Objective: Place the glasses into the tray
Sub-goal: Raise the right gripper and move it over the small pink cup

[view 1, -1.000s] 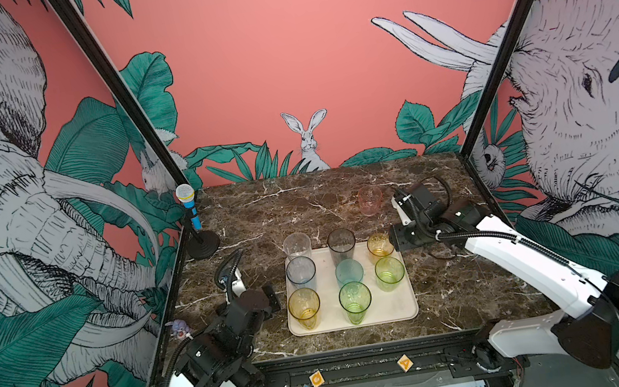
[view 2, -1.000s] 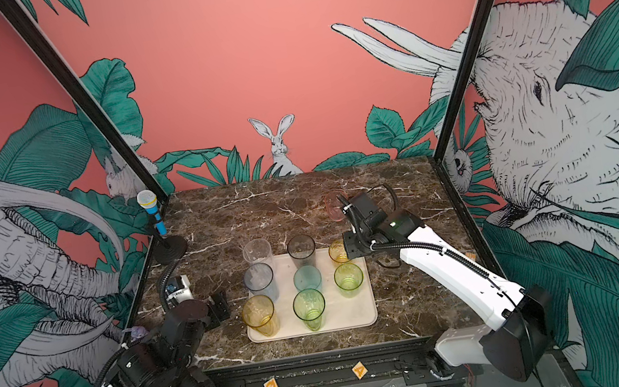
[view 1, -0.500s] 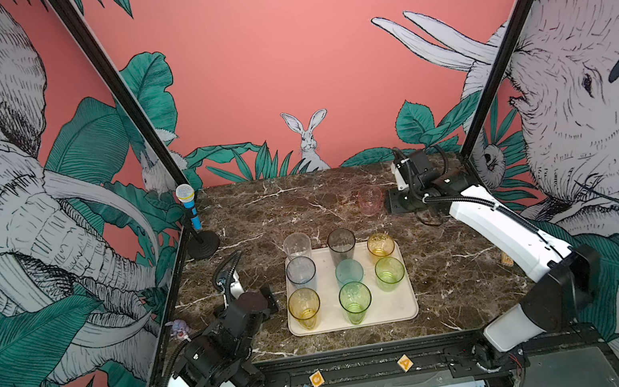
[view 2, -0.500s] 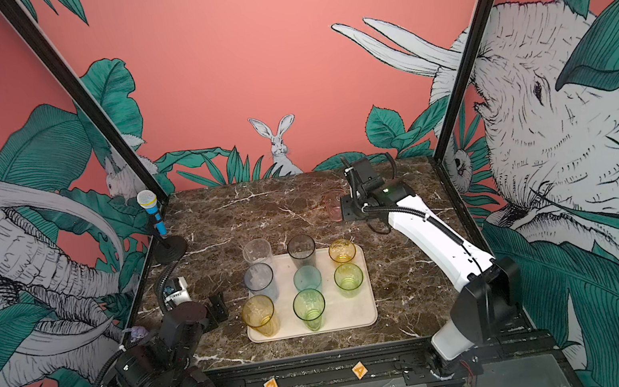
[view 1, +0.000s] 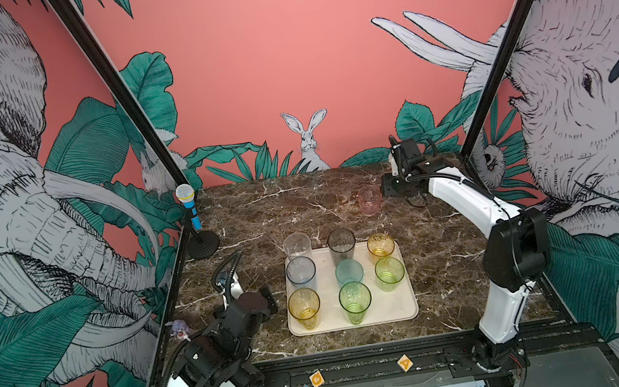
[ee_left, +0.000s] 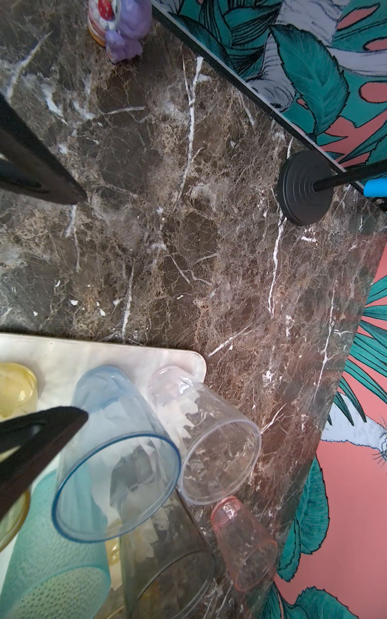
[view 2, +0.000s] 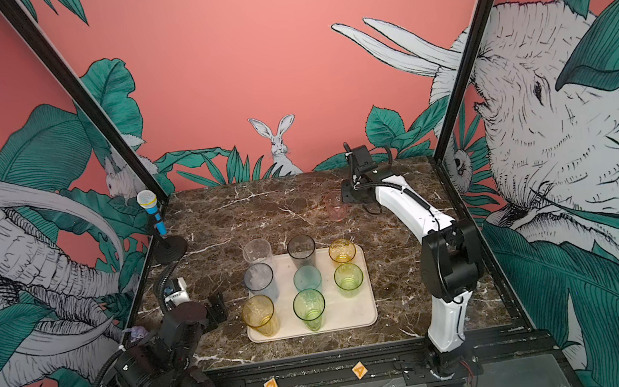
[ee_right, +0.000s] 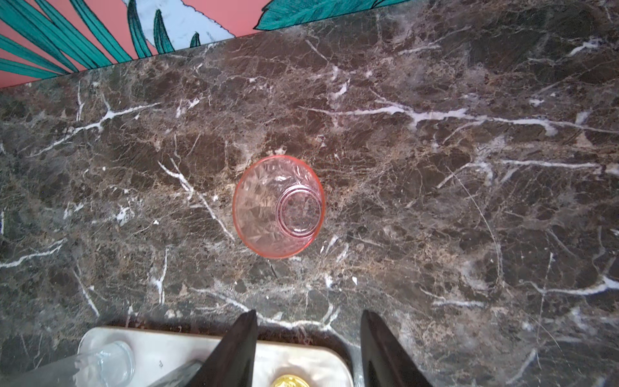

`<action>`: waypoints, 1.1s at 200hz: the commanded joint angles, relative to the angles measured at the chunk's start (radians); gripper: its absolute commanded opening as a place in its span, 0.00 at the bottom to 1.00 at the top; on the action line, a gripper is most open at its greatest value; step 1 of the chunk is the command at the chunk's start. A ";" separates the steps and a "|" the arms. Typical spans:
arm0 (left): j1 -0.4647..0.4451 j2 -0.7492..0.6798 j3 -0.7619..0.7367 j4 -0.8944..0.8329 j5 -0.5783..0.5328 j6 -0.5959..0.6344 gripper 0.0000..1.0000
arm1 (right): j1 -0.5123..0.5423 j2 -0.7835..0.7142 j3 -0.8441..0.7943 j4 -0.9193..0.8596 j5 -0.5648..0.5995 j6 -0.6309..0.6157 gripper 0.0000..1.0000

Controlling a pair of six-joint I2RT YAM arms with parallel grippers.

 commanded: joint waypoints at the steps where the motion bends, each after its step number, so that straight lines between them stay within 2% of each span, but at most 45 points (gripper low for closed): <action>1: -0.002 0.009 0.020 -0.007 -0.015 -0.023 0.95 | -0.012 0.044 0.050 0.031 -0.020 -0.005 0.52; 115: -0.002 0.015 0.019 -0.001 -0.015 -0.027 0.95 | -0.029 0.272 0.230 -0.020 -0.041 -0.035 0.50; 181: -0.002 0.036 0.030 0.002 -0.012 -0.024 0.95 | -0.029 0.339 0.287 -0.046 -0.042 -0.047 0.50; 220: -0.003 0.046 0.036 0.006 -0.013 -0.021 0.95 | -0.030 0.372 0.305 -0.055 -0.058 -0.050 0.45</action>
